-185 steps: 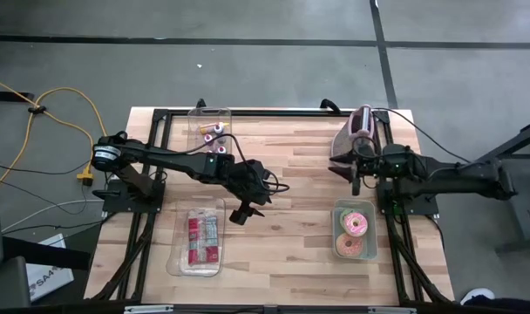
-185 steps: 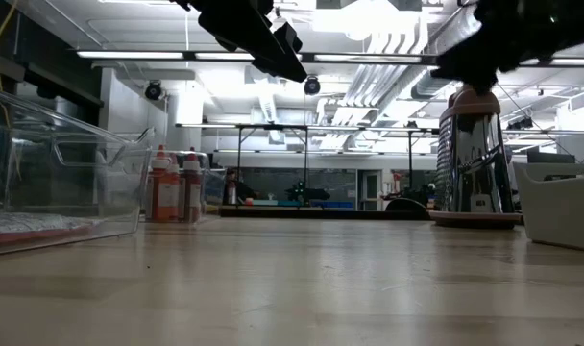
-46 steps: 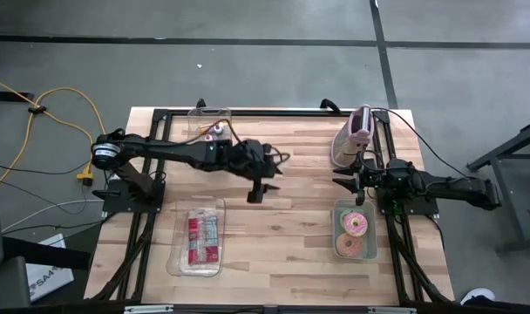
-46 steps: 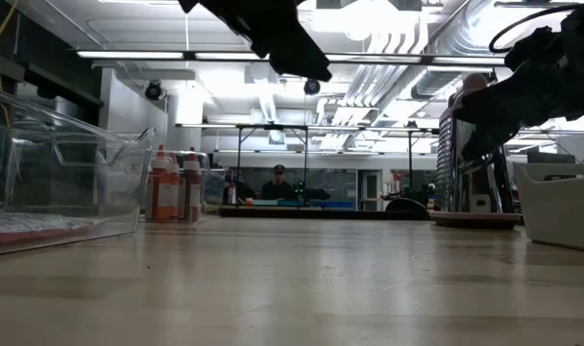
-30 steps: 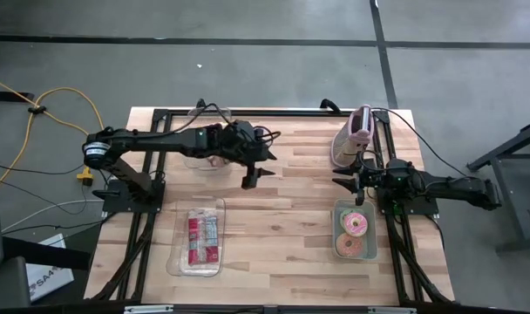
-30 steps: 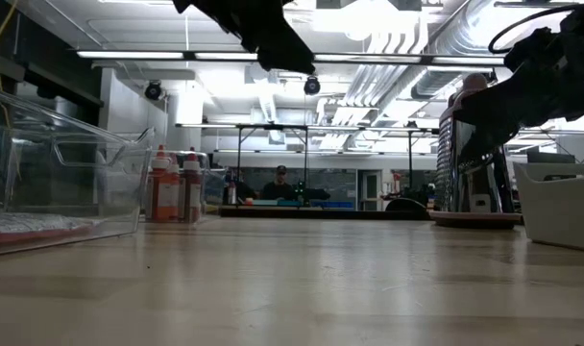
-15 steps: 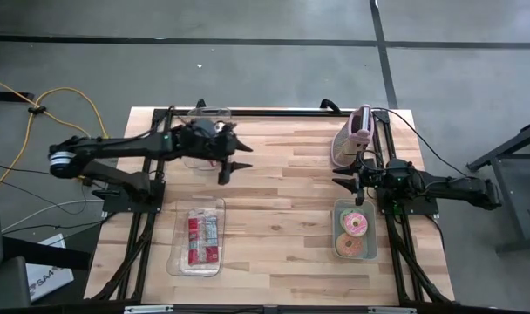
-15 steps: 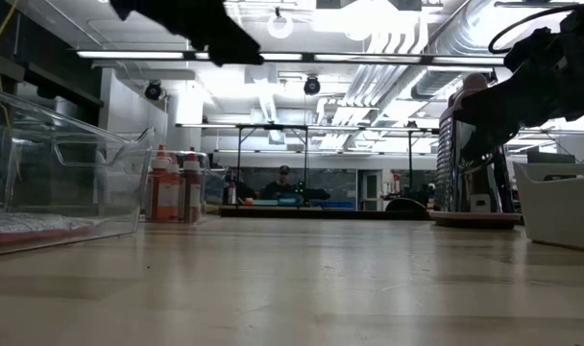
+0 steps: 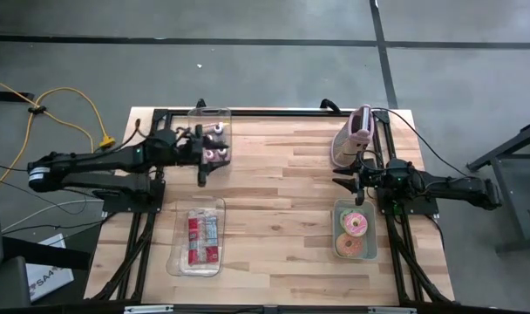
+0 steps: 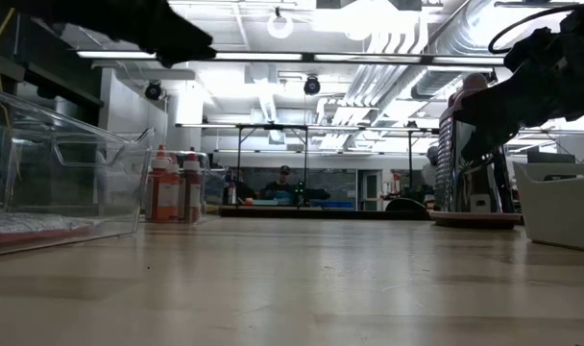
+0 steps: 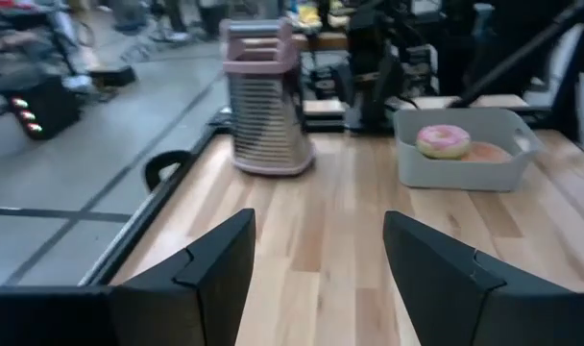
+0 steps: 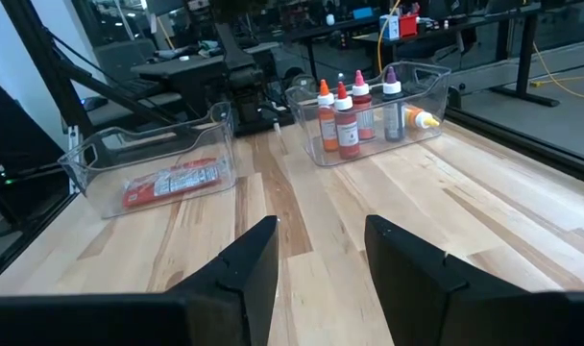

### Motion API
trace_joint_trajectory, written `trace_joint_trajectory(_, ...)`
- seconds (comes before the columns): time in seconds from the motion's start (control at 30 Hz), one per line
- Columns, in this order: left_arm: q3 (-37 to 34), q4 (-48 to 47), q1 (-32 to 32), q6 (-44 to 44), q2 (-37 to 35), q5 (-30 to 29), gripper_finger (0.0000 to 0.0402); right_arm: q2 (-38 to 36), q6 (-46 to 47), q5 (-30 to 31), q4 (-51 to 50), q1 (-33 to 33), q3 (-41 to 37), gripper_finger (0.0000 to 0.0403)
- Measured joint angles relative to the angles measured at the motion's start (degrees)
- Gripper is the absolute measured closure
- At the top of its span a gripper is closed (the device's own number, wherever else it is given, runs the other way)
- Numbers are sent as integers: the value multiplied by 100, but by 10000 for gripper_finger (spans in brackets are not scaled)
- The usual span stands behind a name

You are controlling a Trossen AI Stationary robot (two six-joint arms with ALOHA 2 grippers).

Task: Pick & Place Food Item
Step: Return to Home Position

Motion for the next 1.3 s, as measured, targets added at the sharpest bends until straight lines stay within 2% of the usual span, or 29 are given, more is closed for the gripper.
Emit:
trace_joint_trajectory(0.23, -722, 142, 4, -85, -857, -97, 179, 0, 0, 0, 0, 0, -2, 256)
trace_joint_trajectory(0.43, -1214, 143, 7, -363, -1614, -669, 179, 0, 0, 0, 0, 0, -1, 256)
trace_joint_trajectory(0.63, -1708, 126, 6, -459, -2326, -932, 179, 0, 0, 0, 0, 0, 0, 256)
trace_joint_trajectory(0.97, -2380, 143, 4, -605, -3384, -1064, 179, 0, 0, 0, 0, 0, 0, 256)
trace_joint_trajectory(1.3, -2871, 259, 7, -703, -4014, -1114, 179, 0, 0, 0, 0, 0, 0, 256)
